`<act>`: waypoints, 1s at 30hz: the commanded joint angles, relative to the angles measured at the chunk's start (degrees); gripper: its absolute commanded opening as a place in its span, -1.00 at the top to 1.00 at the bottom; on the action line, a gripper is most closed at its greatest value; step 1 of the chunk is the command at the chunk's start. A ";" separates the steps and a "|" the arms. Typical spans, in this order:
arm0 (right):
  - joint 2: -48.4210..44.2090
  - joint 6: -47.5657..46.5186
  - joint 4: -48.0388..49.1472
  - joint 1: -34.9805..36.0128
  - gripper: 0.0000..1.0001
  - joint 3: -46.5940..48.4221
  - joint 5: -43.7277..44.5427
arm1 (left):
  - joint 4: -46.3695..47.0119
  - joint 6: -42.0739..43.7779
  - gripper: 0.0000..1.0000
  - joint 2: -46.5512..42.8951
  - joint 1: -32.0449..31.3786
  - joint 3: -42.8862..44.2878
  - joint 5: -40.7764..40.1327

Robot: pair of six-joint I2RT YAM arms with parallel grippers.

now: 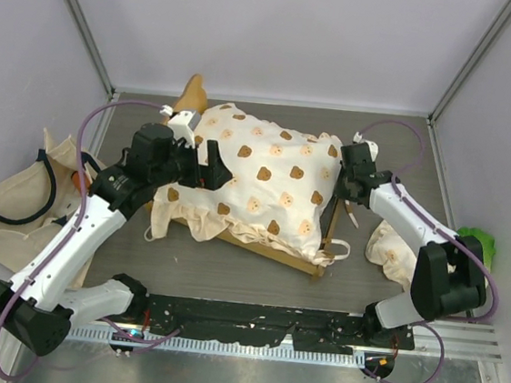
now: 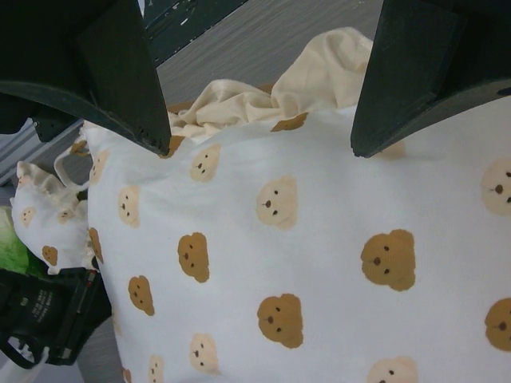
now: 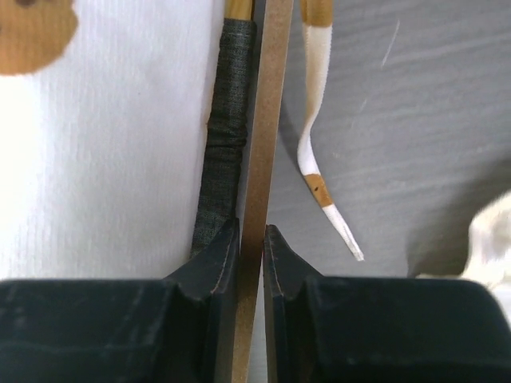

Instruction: Set up the pet bed

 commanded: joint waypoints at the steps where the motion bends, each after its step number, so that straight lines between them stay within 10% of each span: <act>1: 5.33 -14.06 7.91 -3.68 0.98 8.39 -7.89 | 3.13 2.90 -0.99 0.33 -2.03 3.23 4.33; 8: 12.90 -17.06 7.55 -4.13 0.99 18.24 -15.89 | 2.25 11.43 -0.99 3.40 -15.74 5.34 -11.91; 18: 20.90 -17.95 1.67 -4.13 0.98 28.79 -24.50 | 9.19 13.98 -0.99 10.08 -26.38 7.54 -14.48; 26: 13.71 -9.51 -0.44 -6.48 -0.11 26.95 -21.62 | 11.48 20.04 -0.99 23.59 -36.58 16.94 -16.59; 30: 5.72 -7.40 -0.88 -12.28 -0.22 22.91 -20.12 | 12.18 24.78 -0.99 28.35 -39.30 19.31 -15.89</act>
